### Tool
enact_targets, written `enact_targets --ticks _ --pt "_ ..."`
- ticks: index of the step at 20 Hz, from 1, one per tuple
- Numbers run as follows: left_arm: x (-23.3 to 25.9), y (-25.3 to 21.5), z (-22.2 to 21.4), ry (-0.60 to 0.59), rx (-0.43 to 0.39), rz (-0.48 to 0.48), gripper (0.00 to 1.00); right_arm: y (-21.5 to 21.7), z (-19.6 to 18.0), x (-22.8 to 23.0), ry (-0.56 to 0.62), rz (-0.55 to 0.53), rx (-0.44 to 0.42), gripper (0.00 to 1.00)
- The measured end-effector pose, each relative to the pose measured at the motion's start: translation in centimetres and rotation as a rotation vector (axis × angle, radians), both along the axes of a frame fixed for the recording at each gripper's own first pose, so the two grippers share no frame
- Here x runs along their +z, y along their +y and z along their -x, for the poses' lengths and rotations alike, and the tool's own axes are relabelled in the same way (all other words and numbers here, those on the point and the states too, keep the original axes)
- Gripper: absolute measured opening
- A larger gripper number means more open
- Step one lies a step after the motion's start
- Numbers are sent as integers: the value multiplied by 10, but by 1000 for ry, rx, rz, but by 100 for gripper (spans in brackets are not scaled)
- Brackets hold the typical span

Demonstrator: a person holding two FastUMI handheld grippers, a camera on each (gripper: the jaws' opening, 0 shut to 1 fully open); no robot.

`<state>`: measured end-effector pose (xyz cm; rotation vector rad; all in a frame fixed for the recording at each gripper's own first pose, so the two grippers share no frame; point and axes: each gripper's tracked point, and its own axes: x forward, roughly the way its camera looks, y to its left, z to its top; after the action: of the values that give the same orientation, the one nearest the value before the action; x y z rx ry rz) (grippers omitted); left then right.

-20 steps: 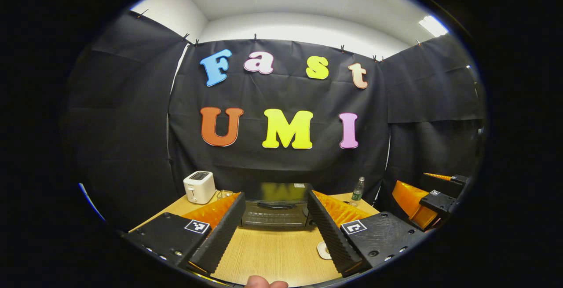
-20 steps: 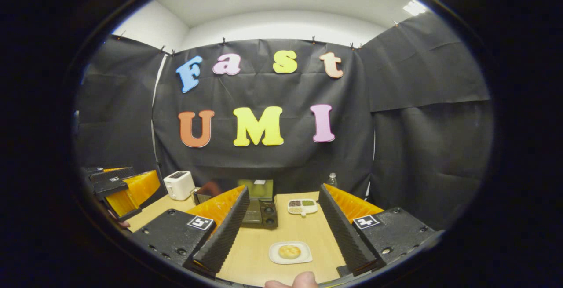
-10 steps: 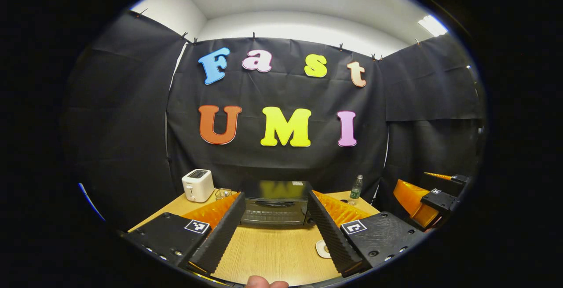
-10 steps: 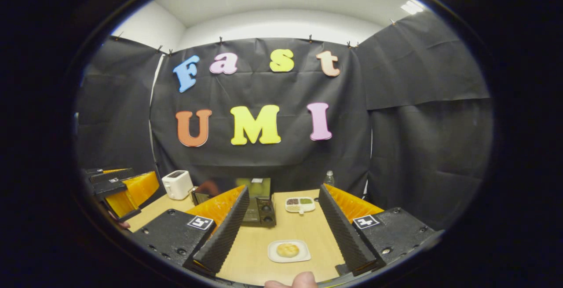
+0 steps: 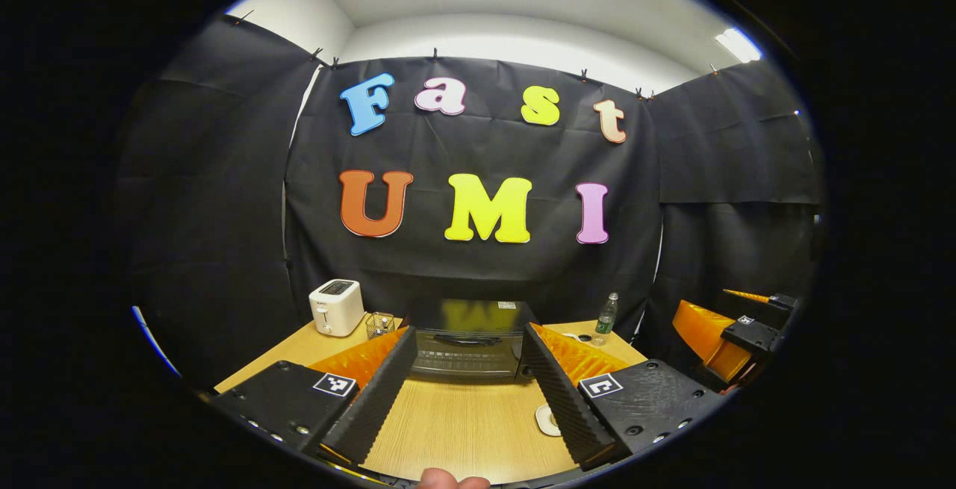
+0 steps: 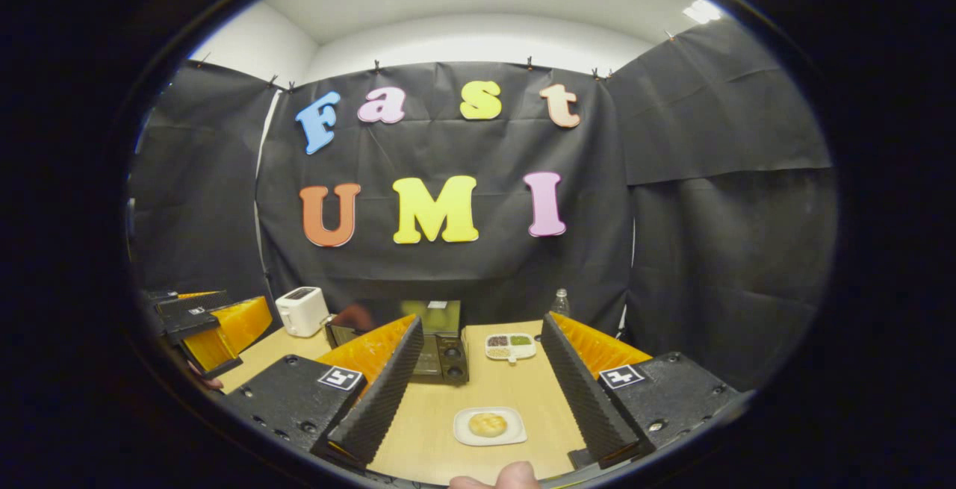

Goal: Open the electric oven with the left hand, put the food in, and close the electric oven.

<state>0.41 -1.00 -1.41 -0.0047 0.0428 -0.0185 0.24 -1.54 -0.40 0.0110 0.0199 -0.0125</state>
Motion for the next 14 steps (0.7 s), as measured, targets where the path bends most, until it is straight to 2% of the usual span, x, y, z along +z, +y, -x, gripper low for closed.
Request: enact_targets --ticks 7,14 --pt "-15 -7 -20 49 -21 7 93 -11 -13 -1 24 11 -8 98" --pt "-38 -15 -79 90 -41 6 93 -50 -28 6 27 56 -69 98"
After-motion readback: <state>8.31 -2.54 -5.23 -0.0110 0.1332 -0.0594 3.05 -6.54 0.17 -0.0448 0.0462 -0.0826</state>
